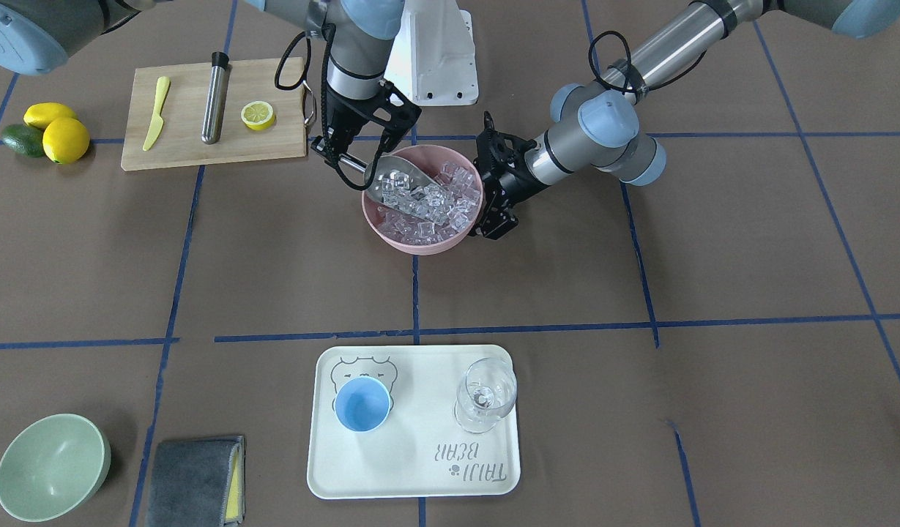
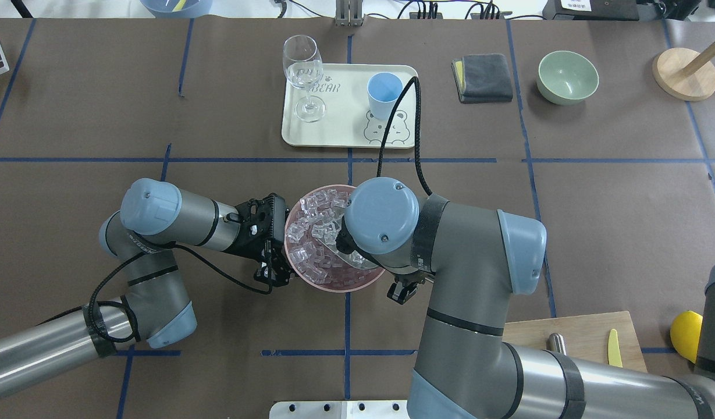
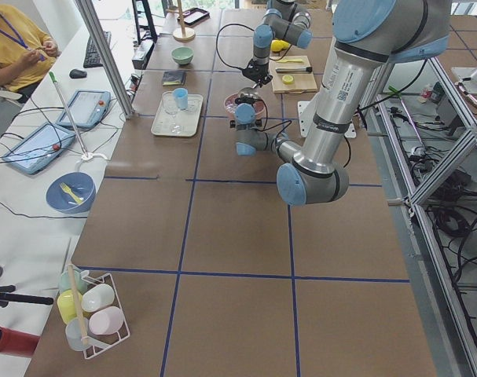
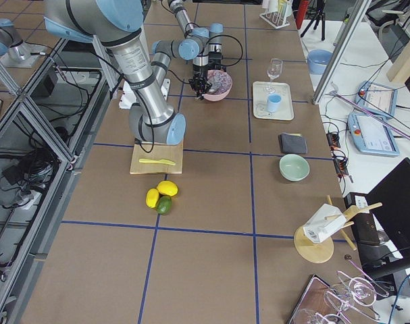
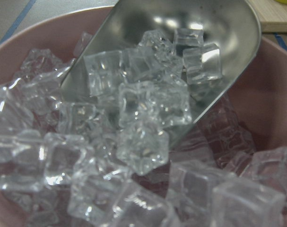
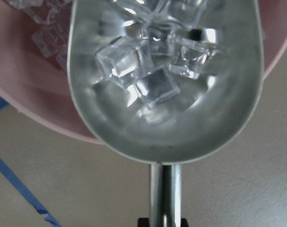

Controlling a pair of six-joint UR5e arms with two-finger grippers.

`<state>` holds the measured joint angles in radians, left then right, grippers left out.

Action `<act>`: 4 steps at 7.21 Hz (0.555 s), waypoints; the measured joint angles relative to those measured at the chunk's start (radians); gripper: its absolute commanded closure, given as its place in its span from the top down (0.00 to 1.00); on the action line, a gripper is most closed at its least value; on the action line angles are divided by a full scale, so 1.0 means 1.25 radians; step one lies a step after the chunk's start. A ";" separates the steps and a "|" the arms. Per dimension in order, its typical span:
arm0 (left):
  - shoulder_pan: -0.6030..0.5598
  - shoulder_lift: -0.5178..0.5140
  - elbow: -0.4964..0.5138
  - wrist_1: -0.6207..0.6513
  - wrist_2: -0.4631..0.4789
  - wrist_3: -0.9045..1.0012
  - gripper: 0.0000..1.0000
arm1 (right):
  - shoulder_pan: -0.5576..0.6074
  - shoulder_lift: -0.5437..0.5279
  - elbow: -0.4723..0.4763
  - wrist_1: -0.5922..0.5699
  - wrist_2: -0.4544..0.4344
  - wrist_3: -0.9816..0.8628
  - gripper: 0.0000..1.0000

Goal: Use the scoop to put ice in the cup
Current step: 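Drag the scoop through the ice with the right gripper while the left holds the bowl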

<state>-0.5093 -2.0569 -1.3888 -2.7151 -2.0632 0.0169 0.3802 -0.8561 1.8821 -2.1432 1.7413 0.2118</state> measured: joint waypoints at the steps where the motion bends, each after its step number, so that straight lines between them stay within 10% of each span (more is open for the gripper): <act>1: 0.000 0.000 0.001 0.000 0.000 0.000 1.00 | 0.005 0.001 0.021 -0.031 0.002 -0.002 0.00; 4: 0.000 0.000 0.003 0.000 0.000 0.000 1.00 | 0.019 0.008 0.085 -0.128 0.005 -0.020 0.00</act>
<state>-0.5095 -2.0569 -1.3854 -2.7155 -2.0632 0.0169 0.4043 -0.8466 1.9888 -2.3036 1.7470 0.1864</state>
